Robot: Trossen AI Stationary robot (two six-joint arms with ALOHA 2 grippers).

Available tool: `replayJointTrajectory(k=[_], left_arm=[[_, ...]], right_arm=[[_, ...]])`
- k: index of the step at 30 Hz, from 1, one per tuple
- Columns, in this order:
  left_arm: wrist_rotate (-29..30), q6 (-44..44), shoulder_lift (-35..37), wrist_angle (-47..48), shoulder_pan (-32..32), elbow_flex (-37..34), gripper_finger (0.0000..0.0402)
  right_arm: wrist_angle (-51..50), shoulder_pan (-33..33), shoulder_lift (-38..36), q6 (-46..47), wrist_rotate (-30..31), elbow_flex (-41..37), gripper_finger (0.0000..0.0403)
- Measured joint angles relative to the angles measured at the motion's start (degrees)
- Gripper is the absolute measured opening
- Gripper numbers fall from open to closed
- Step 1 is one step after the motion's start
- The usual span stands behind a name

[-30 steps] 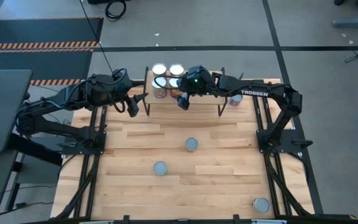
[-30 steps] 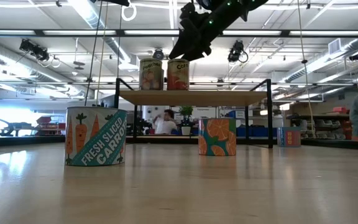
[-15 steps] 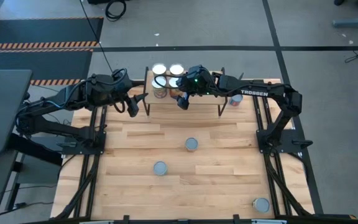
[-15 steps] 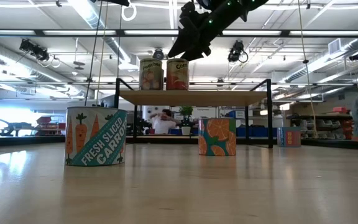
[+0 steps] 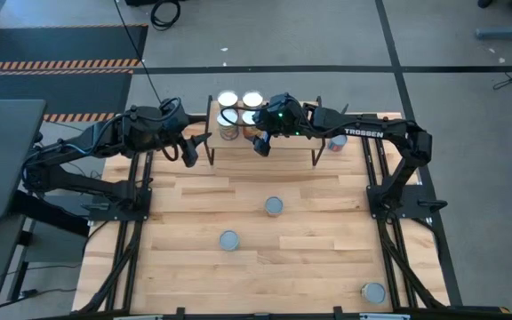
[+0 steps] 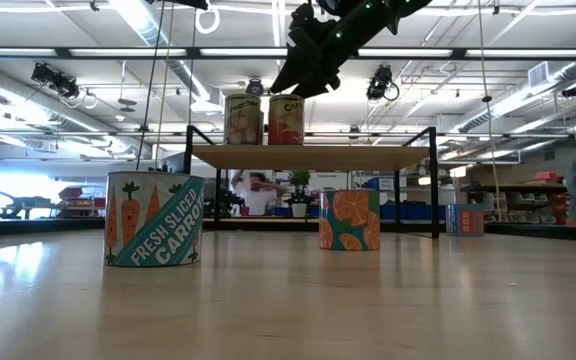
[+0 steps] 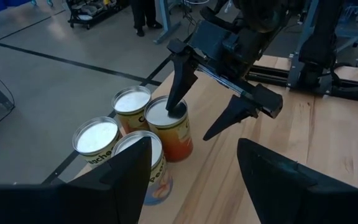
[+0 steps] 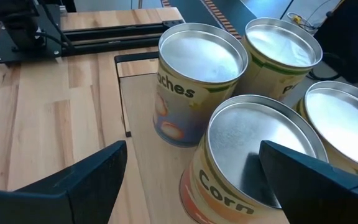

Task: Pick and place cans onto a shelf
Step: Put the top left canned corn on the shelf aligned with the other canned corn, then put the canned oranges on the shelf

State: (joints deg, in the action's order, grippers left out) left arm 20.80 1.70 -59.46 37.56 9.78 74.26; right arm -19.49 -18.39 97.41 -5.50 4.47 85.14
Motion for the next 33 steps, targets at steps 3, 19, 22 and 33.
replayJointTrajectory(k=[3, 19, 22, 33], left_arm=[[0.0, 0.0, 0.0, 0.0, 0.0, 0.0, 0.0243], [0.0, -1.1, 0.0, -0.1, 0.0, 0.0, 0.0243], [0.0, -1.1, 0.4, -0.1, 0.1, 0.0, 0.0243], [0.0, -1.0, 2.7, 0.3, 1.7, 0.1, 0.0243]], right_arm=[[0.0, 0.0, 0.0, 0.0, 0.0, 0.0, 0.0374], [-0.8, 0.7, -1.0, 0.9, 0.4, 0.0, 0.0374], [-0.9, 1.1, -2.6, 0.6, 0.4, 0.0, 0.0374], [-22.3, 11.1, -14.3, -1.6, -1.0, 0.1, 0.0374]])
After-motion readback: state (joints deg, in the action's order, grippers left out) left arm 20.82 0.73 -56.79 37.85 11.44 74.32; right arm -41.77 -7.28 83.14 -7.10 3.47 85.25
